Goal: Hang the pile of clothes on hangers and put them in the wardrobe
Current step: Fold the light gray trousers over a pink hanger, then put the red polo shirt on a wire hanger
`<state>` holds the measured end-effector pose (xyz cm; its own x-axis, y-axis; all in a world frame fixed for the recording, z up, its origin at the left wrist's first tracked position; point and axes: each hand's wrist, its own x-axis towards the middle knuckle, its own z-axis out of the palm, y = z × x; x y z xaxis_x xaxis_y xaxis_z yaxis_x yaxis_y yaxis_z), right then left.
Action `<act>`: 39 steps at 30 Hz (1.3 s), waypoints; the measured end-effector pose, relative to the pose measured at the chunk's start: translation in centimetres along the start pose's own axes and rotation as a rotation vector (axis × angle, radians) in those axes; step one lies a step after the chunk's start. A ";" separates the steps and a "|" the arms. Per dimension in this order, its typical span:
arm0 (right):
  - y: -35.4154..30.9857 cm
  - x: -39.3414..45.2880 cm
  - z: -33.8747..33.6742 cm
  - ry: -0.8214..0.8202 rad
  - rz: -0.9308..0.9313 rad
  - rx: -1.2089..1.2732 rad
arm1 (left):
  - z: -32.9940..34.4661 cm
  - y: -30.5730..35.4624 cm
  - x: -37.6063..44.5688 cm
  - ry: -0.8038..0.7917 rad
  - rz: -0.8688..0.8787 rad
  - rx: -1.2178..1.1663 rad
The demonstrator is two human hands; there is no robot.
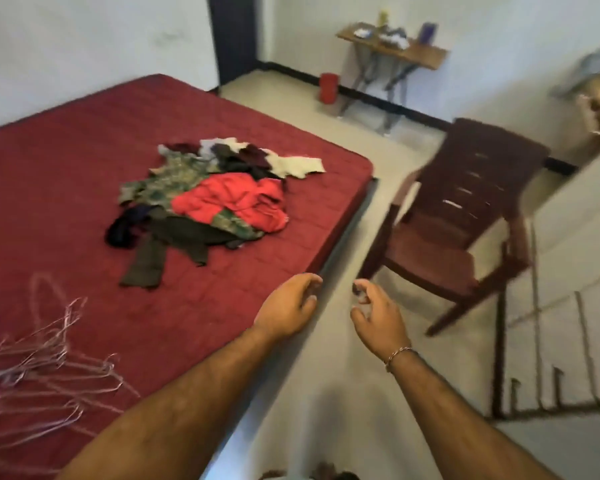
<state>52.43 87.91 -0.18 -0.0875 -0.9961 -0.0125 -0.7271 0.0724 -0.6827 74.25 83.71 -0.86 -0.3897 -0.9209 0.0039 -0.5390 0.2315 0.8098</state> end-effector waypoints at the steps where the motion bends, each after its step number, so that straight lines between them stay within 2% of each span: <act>1: -1.0 1.7 1.7 -0.063 -0.037 0.004 | -1.7 -1.6 0.0 0.043 -0.039 0.006; 5: -4.8 8.7 8.9 -0.288 -0.184 -0.017 | -7.8 -7.3 -0.1 0.217 -0.190 0.053; 9: -6.9 15.9 14.6 -0.414 -0.315 -0.039 | -11.3 -11.5 2.1 0.330 -0.285 0.097; 12: -7.1 21.8 17.7 -0.479 -0.346 -0.041 | -12.3 -13.7 5.7 0.373 -0.356 0.073; 16: -4.7 32.1 21.5 -0.577 -0.278 -0.046 | -13.3 -16.4 14.9 0.444 -0.451 -0.016; 18: -2.8 37.8 23.0 -0.592 -0.168 -0.055 | -13.6 -18.1 20.4 0.454 -0.503 -0.030; 22: -0.1 46.7 24.4 -0.565 0.032 -0.111 | -13.8 -21.2 28.1 0.389 -0.555 0.000; 24: 0.4 50.3 25.3 -0.549 0.045 -0.134 | -14.0 -22.5 30.6 0.367 -0.575 0.004; 26: 0.2 52.7 26.5 -0.563 -0.037 -0.223 | -14.0 -23.5 31.9 0.358 -0.605 0.012; 32: -2.2 57.7 32.7 -0.651 -0.473 -0.619 | -13.7 -26.3 31.5 0.329 -0.697 0.027; 34: -1.5 59.0 35.1 -0.581 -0.580 -0.702 | -13.7 -27.3 30.2 0.331 -0.732 0.023; 36: 0.0 60.3 37.0 -0.545 -0.596 -0.781 | -14.0 -28.5 29.1 0.371 -0.767 0.005; 39: 0.6 61.6 38.6 -0.630 -0.495 -0.847 | -14.9 -29.4 28.0 0.448 -0.838 -0.052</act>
<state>72.87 24.65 -29.52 0.5140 -0.7567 -0.4040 -0.8300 -0.5576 -0.0117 90.32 46.45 -15.85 0.4369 -0.8181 -0.3739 -0.4754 -0.5629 0.6761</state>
